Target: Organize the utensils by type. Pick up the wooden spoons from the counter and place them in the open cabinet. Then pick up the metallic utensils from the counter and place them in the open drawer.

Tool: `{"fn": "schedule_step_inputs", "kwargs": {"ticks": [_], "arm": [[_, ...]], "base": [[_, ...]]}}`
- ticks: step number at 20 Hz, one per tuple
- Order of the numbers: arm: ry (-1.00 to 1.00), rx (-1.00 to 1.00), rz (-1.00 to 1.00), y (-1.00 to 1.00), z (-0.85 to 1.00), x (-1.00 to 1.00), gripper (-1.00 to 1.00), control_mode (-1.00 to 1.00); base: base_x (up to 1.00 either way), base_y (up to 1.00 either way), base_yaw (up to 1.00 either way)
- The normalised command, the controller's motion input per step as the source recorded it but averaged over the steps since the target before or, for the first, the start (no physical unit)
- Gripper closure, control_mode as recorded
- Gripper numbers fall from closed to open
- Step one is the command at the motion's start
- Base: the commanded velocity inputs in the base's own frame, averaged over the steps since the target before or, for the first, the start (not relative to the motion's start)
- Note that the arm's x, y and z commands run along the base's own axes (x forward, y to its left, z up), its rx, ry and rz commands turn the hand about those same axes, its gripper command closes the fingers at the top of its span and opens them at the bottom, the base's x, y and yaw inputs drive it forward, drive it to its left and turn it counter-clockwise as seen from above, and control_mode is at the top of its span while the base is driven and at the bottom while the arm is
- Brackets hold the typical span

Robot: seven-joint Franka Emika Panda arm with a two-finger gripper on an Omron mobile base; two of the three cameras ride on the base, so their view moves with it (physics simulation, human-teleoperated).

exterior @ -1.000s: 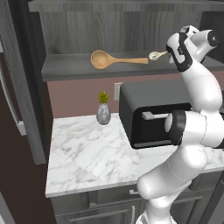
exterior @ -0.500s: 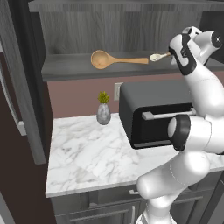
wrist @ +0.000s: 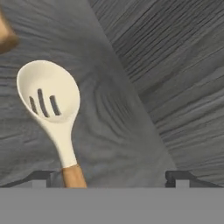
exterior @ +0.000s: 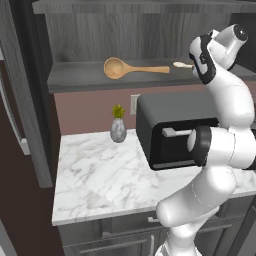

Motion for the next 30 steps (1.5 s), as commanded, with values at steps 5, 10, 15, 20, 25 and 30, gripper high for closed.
{"fn": "schedule_step_inputs", "kwargs": {"ticks": [5, 10, 15, 20, 25, 30], "arm": [[0.19, 0.22, -0.02, 0.12, 0.0, 0.03, -1.0, -1.0], [0.05, 0.26, 0.0, 0.06, 0.0, -0.17, -1.0, -1.0], [-0.03, 0.24, 0.0, 0.0, 0.0, -0.59, -1.0, -1.0], [-0.19, 0.18, -0.02, 0.16, 0.0, -0.61, -1.0, -1.0], [-0.17, 0.04, -0.05, 0.35, -0.01, -0.59, -1.0, -1.0], [-0.01, 0.0, -0.19, 0.31, -0.06, -0.86, -1.0, -1.0]], "base": [[0.0, 0.0, 0.0], [0.0, 0.0, 0.0], [0.0, 0.0, 0.0], [0.0, 0.0, 0.0], [0.0, 0.0, 0.0], [0.0, 0.0, 0.0]]}}
